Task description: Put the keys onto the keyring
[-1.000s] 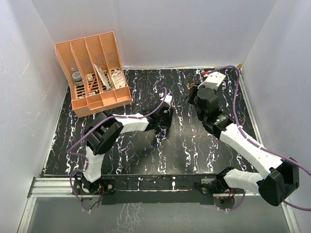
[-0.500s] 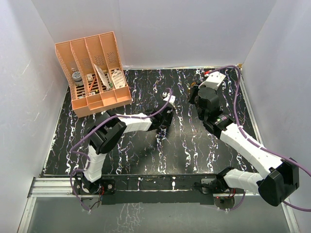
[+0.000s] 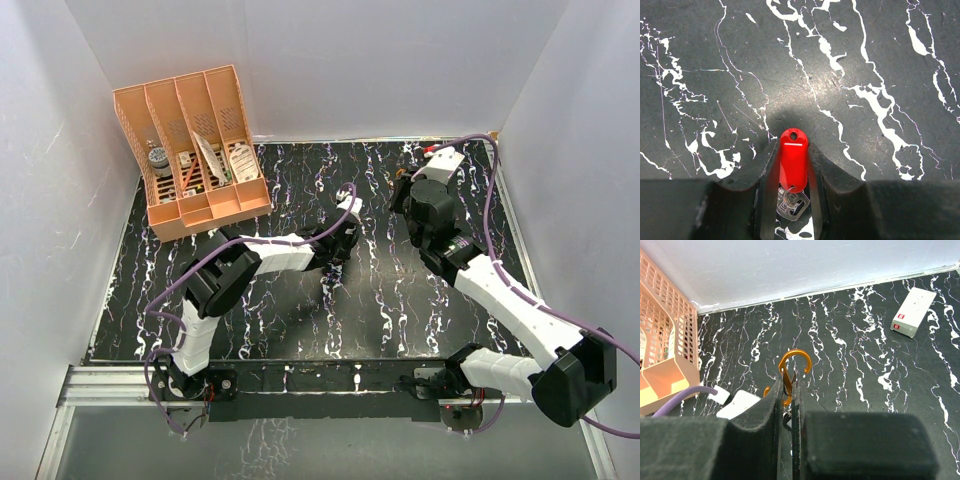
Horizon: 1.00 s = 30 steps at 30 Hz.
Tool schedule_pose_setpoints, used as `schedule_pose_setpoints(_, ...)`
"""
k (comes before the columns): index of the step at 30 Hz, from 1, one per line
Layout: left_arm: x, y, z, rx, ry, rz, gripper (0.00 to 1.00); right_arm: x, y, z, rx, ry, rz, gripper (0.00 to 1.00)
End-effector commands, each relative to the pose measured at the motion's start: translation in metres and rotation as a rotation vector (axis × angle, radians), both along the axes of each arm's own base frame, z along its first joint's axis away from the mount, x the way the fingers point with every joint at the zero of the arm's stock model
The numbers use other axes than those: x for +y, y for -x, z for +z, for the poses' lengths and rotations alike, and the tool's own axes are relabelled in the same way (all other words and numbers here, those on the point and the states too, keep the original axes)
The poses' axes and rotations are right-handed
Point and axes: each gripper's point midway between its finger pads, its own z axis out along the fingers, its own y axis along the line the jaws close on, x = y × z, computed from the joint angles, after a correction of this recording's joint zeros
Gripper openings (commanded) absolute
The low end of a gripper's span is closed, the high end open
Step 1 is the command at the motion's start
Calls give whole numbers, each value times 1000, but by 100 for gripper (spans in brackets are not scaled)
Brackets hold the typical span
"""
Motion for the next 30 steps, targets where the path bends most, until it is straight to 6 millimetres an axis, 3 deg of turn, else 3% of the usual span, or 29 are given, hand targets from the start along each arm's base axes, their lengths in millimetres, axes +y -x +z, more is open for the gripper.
schedule_pose_setpoints(1,11,6,3,9,-43,5,9,-3,2,32,-76,-42,-1,0)
schedule_pose_setpoints(6,12,8,14,-7,-21,9,0,-5,4,33,-77,-43,-4,0)
schedule_pose_setpoints(19,18,8,62,-74,31,20,0,-8,7,36,-85,-46,-6,0)
schedule_pose_setpoints(30,22,8,64,-77,18,23,0,-7,8,37,-86,-47,-3,0)
